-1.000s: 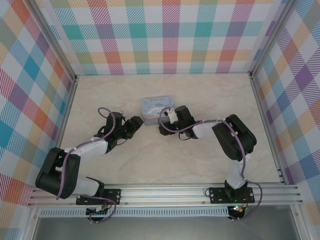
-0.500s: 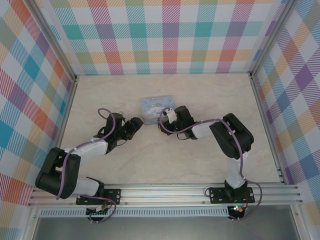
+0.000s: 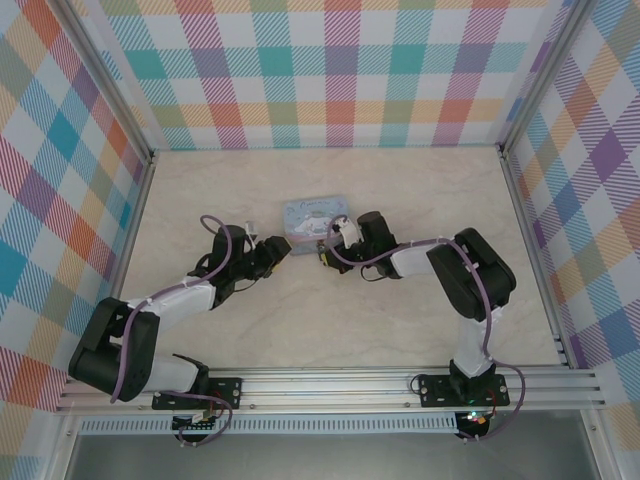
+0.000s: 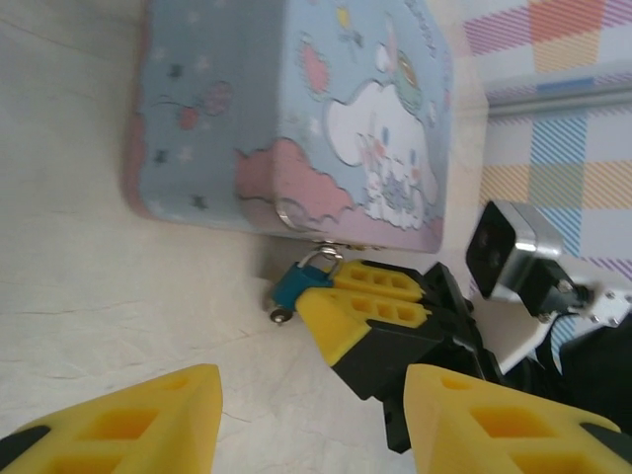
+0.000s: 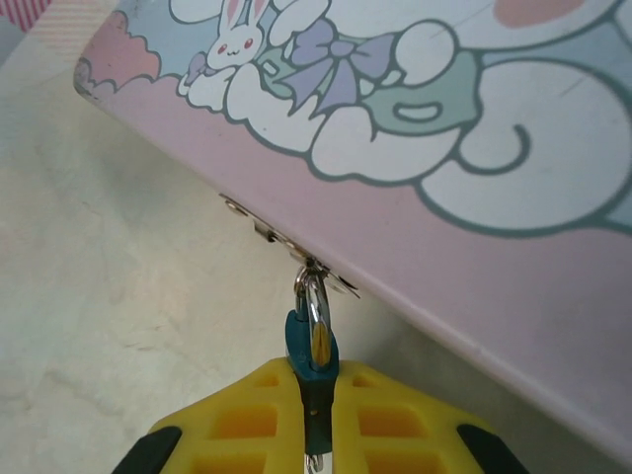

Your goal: Unlock the padlock with the key

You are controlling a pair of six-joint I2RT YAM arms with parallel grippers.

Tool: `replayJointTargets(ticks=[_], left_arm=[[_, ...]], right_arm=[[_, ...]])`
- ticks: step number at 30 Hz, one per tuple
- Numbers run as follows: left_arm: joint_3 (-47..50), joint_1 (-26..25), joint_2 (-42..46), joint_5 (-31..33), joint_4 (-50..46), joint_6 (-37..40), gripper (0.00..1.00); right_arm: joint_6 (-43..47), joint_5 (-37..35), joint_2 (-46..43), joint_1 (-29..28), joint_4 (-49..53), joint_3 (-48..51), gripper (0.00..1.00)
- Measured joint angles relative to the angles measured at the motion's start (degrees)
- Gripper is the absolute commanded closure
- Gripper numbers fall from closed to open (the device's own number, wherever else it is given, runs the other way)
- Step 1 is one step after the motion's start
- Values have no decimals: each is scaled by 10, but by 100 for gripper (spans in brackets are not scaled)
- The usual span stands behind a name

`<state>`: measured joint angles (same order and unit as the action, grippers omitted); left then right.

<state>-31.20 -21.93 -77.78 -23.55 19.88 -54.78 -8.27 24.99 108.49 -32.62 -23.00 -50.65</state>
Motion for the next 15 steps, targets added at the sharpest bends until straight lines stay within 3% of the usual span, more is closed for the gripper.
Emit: replayJointTargets(ticks=[15], left_arm=[[0, -77, -129, -19, 153, -31, 50]], right_arm=[[-51, 87, -23, 16, 8, 15, 88]])
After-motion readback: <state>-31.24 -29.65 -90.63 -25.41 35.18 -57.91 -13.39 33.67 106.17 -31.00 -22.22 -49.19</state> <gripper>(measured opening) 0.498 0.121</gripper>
